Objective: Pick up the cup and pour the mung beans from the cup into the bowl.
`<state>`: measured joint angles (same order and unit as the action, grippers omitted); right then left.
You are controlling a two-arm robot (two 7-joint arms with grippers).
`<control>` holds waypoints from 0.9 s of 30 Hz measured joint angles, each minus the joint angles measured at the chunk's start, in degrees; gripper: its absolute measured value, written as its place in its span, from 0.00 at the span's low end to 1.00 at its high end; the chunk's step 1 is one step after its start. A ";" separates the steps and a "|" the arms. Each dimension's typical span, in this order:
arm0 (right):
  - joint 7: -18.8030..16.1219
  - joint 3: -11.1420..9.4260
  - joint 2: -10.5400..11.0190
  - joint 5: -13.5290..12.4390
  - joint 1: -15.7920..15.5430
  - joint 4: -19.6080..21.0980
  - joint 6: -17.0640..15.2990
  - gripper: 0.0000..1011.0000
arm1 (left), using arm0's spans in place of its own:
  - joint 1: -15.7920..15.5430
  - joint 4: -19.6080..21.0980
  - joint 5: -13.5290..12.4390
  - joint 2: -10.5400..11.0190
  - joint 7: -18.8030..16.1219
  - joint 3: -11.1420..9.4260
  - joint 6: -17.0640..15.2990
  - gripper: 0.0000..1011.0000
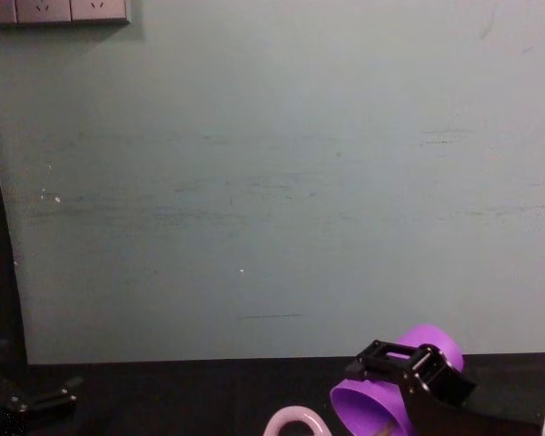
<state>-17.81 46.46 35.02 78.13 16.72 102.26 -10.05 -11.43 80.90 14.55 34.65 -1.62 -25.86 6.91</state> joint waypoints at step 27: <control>1.39 3.30 0.61 11.54 0.21 -0.80 -2.72 0.72 | 0.00 0.00 0.00 0.00 0.00 0.00 0.00 1.00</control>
<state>-16.42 49.76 35.63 89.67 16.93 101.47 -12.76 -11.43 80.90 14.55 34.64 -1.62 -25.86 6.91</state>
